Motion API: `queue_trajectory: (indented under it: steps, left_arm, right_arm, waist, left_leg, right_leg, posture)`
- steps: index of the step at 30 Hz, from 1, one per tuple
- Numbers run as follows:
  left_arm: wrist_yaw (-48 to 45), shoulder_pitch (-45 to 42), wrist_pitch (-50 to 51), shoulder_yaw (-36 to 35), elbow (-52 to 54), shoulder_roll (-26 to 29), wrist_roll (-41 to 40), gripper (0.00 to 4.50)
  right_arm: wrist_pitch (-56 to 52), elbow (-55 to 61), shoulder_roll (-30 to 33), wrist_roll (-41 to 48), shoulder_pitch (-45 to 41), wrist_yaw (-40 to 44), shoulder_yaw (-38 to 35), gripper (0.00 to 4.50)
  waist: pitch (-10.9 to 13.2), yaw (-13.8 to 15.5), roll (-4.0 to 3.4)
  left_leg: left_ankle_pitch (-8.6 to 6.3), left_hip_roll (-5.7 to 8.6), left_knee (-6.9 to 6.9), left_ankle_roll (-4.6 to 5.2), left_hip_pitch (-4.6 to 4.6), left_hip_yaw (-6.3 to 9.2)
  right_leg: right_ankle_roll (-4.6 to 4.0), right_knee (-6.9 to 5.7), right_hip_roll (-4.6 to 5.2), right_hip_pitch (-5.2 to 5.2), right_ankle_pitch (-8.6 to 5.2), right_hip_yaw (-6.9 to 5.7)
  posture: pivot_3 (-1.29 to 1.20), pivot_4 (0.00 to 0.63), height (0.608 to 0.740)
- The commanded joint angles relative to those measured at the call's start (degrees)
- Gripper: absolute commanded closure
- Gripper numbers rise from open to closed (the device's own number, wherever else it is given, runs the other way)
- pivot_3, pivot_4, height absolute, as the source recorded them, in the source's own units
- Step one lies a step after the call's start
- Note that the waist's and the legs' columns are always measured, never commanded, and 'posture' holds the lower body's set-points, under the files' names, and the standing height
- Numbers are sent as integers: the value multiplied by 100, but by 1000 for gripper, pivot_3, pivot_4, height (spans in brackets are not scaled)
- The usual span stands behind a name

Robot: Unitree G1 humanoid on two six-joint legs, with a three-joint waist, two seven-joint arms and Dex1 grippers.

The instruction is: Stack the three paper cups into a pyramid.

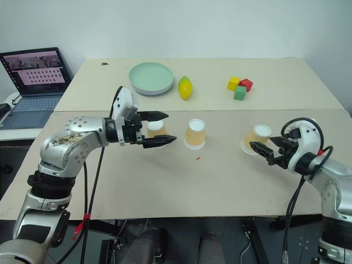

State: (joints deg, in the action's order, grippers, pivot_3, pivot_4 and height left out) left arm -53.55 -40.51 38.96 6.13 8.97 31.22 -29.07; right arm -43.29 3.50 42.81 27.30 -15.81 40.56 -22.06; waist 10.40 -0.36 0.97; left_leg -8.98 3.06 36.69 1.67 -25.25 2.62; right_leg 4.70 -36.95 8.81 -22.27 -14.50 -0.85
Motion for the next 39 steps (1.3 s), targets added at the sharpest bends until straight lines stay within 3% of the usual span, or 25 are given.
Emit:
queue_trajectory:
  steps: [1,12,29,35,39]
  left_arm:
    - [64,-86,-13,-142,247,68,-9,0]
    - [202,-15,47,-146,402,132,-37,0]
    - [370,61,126,-219,580,188,-90,0]
    - [357,59,86,-223,530,208,-65,0]
    - [342,92,67,-215,529,210,-62,0]
  right_arm:
    - [371,-312,199,-106,-258,137,64,11]
    - [1025,-1350,13,-531,-1063,209,684,11]
    - [1739,-2515,-171,-917,-1943,162,989,11]
    - [1815,-2573,-238,-985,-1935,155,1014,1622]
    - [1616,-2135,-290,-939,-1945,76,1006,1681]
  waist:
    - [0,-2,0]
    - [0,-49,0]
    - [0,-40,0]
    - [0,-40,0]
    - [1,-48,0]
  left_leg:
    - [0,1,0,0,0,0]
    - [0,4,0,0,1,-3]
    - [0,6,0,0,0,-2]
    - [0,6,0,0,0,-3]
    - [0,6,0,0,0,-3]
  right_leg:
    - [0,1,0,0,0,0]
    - [0,-3,-2,-1,1,3]
    - [0,-3,-3,-2,1,3]
    - [-1,-3,-3,-2,2,3]
    - [-1,-4,-3,-2,2,3]
  posture:
    - [0,150,740]
    - [0,150,740]
    - [0,150,740]
    - [0,150,740]
    - [0,150,740]
